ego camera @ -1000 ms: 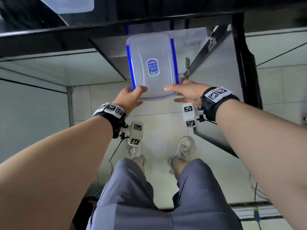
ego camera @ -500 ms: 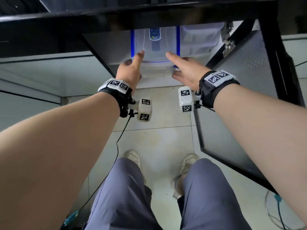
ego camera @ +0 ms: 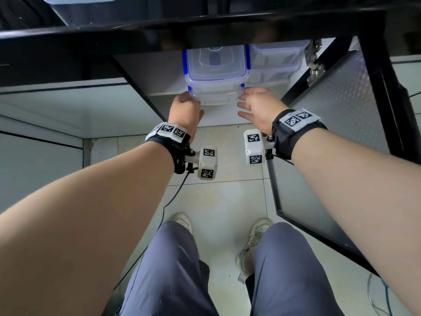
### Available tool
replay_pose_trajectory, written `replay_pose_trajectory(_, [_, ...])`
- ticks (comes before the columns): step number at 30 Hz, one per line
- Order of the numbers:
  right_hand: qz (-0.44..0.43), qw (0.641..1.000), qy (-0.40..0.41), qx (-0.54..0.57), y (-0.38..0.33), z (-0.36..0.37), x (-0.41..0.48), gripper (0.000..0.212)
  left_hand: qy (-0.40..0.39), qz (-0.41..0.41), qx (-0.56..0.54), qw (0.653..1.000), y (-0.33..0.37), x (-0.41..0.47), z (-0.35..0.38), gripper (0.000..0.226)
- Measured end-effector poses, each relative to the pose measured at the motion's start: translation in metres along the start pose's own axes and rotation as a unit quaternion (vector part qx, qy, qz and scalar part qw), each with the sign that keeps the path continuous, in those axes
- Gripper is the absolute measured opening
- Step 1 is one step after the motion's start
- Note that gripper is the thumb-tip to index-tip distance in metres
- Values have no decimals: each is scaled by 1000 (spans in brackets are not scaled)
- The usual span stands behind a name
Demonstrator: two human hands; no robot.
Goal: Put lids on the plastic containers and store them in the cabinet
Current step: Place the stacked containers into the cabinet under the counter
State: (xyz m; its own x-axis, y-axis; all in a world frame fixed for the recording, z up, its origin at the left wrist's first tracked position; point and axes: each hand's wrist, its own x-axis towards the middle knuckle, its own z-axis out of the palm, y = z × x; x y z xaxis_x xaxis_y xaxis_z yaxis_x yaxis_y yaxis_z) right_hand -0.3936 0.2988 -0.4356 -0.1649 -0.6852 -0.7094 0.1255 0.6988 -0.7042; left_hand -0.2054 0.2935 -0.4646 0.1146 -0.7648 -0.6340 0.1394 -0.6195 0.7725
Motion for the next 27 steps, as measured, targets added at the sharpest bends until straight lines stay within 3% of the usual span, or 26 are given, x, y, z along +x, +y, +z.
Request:
replay_pose_trajectory(6, [-44, 997, -37, -49, -4, -3, 14, 65, -11, -1, -61, 998, 14, 14, 13, 48])
replay_pose_trajectory(9, [-56, 995, -55, -54, -7, -2, 22, 72, -4, -13, -114, 993, 19, 29, 20, 50])
replay_pose_trajectory(13, [-44, 998, -33, -42, -4, -4, 23, 63, -3, -36, -134, 990, 17, 25, 22, 57])
replay_pose_trajectory(17, [-4, 996, -12, -84, -5, -15, -10, 49, 26, -37, 30, 999, 12, -10, 18, 50])
replay_pose_trajectory(22, [76, 983, -43, -162, -29, -41, -83, 43, -1, -67, 136, 988, 31, -88, 13, 27])
replay_pose_trajectory(26, [92, 979, -51, -173, -72, -56, -149, 39, -9, -46, 173, 984, 76, -149, 14, 24])
replay_pose_trajectory(27, [89, 978, -58, -180, -88, -57, -168, 27, -11, -41, 183, 982, 93, -164, 14, 24])
